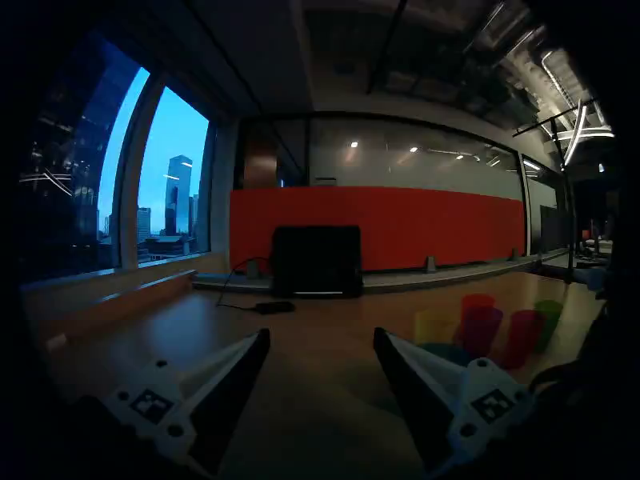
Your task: Pour water
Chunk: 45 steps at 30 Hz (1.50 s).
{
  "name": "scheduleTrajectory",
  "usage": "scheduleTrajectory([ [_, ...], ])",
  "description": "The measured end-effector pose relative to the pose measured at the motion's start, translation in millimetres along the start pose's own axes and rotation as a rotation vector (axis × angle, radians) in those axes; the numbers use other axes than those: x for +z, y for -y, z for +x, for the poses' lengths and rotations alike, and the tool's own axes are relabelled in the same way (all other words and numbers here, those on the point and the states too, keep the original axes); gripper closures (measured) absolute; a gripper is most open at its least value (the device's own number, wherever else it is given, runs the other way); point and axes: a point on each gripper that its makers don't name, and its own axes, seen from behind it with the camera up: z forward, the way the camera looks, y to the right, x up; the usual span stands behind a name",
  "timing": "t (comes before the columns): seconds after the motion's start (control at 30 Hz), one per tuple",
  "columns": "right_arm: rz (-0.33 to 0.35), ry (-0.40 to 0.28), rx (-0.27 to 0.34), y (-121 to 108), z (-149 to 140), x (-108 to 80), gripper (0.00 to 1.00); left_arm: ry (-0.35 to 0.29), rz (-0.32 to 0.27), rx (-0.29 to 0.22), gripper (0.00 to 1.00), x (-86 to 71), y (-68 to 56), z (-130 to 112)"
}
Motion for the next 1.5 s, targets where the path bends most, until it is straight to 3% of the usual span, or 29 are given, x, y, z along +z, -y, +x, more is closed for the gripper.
scheduleTrajectory([
  [0.67, 0.004, 0.000, 0.000, 0.9, -1.9, 1.1, 0.00, 0.000, -0.012, 0.001, 0.04, 0.6, -2.3, 0.8],
  [0.97, 0.009, 0.031, 0.006, 1.8, 2.9, 2.9, 0.00, 0.020, -0.007, 0.004, 0.04, 1.1, -1.7, 2.5],
  [1.3, 0.003, 0.029, -0.052, -0.1, 61.3, 10.2, 0.00, 0.005, -0.009, -0.003, 0.04, 5.7, 4.6, 65.9],
  [1.5, 0.004, 0.016, -0.047, -2.9, 108.6, 14.6, 0.00, -0.014, -0.028, -0.006, 0.04, 10.8, 6.5, 115.5],
])
